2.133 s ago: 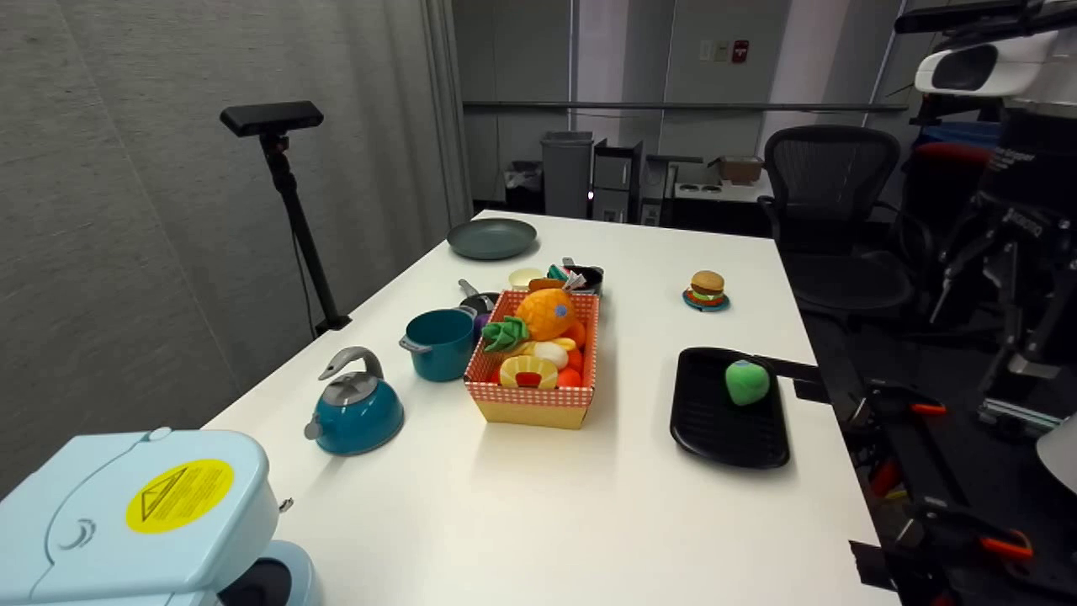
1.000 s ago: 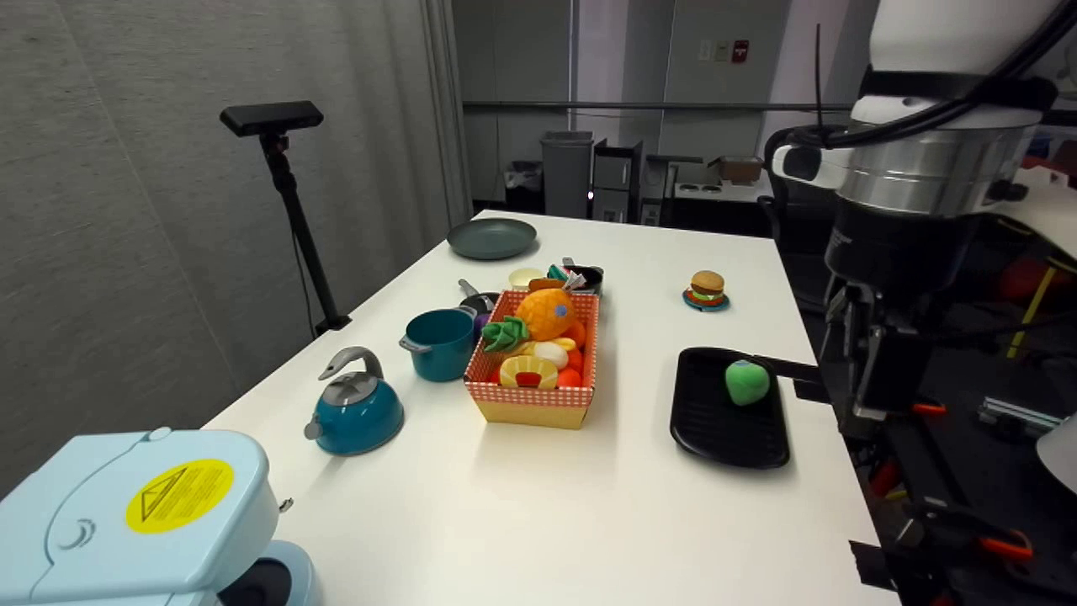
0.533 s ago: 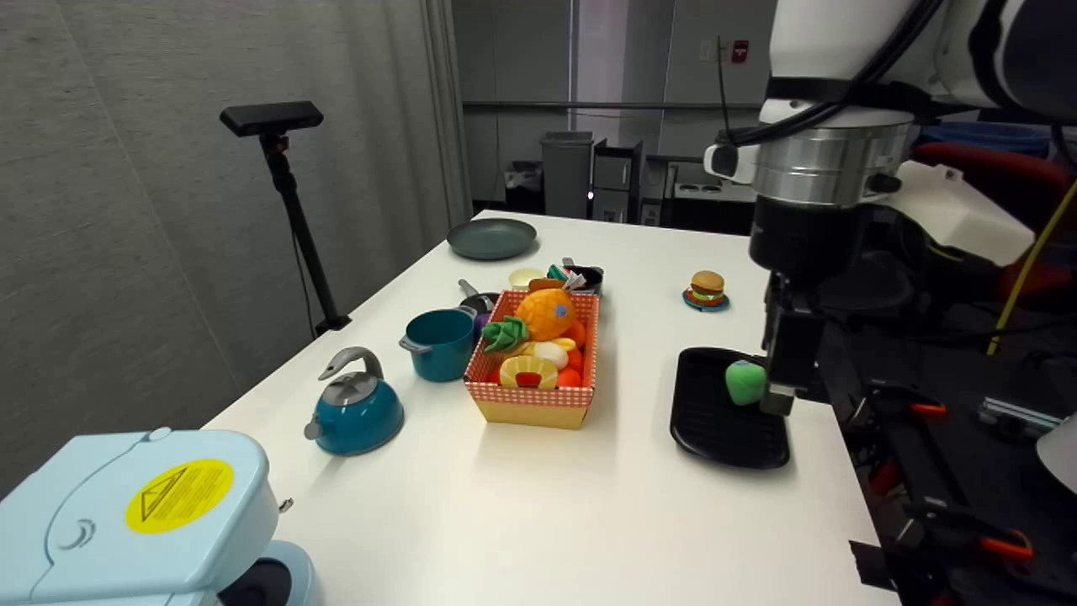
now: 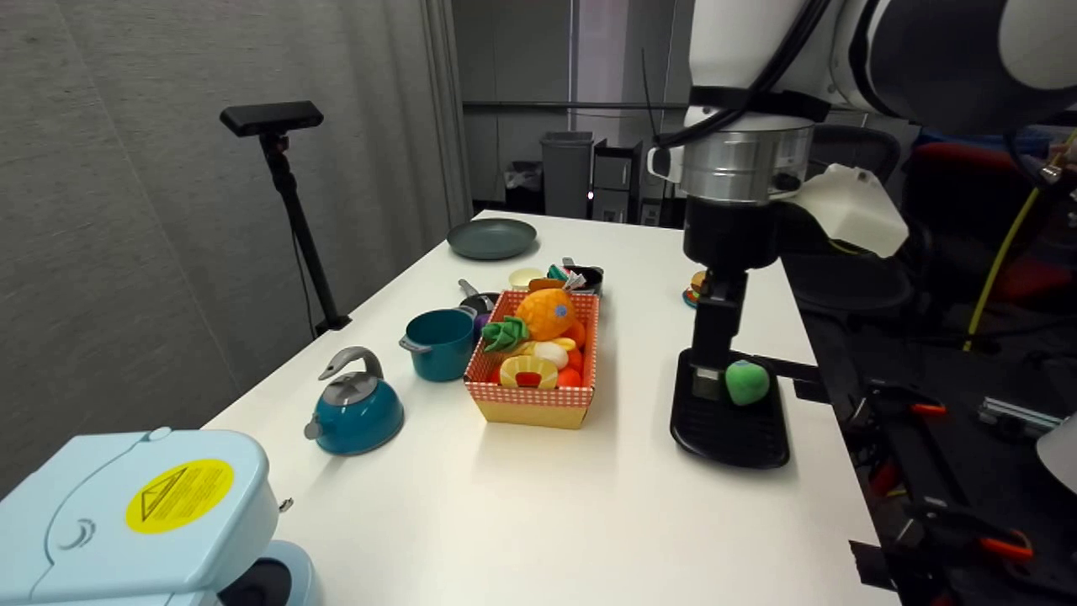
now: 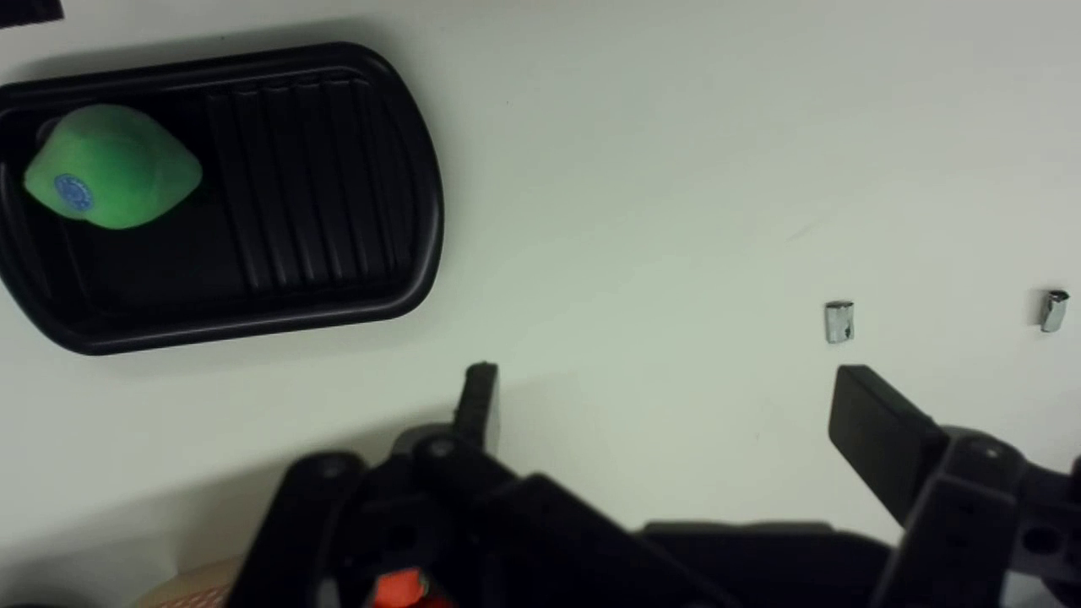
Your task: Take the fruit in the basket and put it on the tray
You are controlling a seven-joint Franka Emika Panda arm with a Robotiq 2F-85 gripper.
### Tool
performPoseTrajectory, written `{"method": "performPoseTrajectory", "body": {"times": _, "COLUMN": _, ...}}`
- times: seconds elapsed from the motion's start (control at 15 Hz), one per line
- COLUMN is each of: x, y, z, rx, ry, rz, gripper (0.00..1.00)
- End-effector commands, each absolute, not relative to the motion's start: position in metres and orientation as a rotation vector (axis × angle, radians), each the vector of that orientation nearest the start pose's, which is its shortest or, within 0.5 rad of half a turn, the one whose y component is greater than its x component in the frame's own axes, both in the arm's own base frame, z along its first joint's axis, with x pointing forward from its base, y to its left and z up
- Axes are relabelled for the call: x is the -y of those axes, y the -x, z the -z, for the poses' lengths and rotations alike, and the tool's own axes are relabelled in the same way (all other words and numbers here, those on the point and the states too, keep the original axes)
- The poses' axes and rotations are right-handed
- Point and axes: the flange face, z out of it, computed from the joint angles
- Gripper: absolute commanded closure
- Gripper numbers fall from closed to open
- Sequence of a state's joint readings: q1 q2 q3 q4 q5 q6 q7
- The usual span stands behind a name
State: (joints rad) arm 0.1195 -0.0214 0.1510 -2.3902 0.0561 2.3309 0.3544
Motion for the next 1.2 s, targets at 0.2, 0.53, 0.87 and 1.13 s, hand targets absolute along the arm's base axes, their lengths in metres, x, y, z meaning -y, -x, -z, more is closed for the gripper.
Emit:
{"method": "performPoseTrajectory", "body": {"times": 0.2, "x": -0.122, "y": -0.520, "z": -0.318, "rx": -0.232, "ry": 3.118, "rz": -0.053, "gripper": 0.00}}
{"method": "performPoseTrajectory", "body": {"times": 0.53, "x": -0.112, "y": -0.549, "z": -0.310, "rx": -0.280, "ry": 3.108, "rz": -0.046, "gripper": 0.00}}
{"method": "performPoseTrajectory", "body": {"times": 0.87, "x": -0.094, "y": -0.574, "z": -0.299, "rx": -0.333, "ry": 3.105, "rz": -0.043, "gripper": 0.00}}
{"method": "performPoseTrajectory", "body": {"times": 1.13, "x": -0.072, "y": -0.596, "z": -0.295, "rx": -0.393, "ry": 3.104, "rz": -0.028, "gripper": 0.00}}
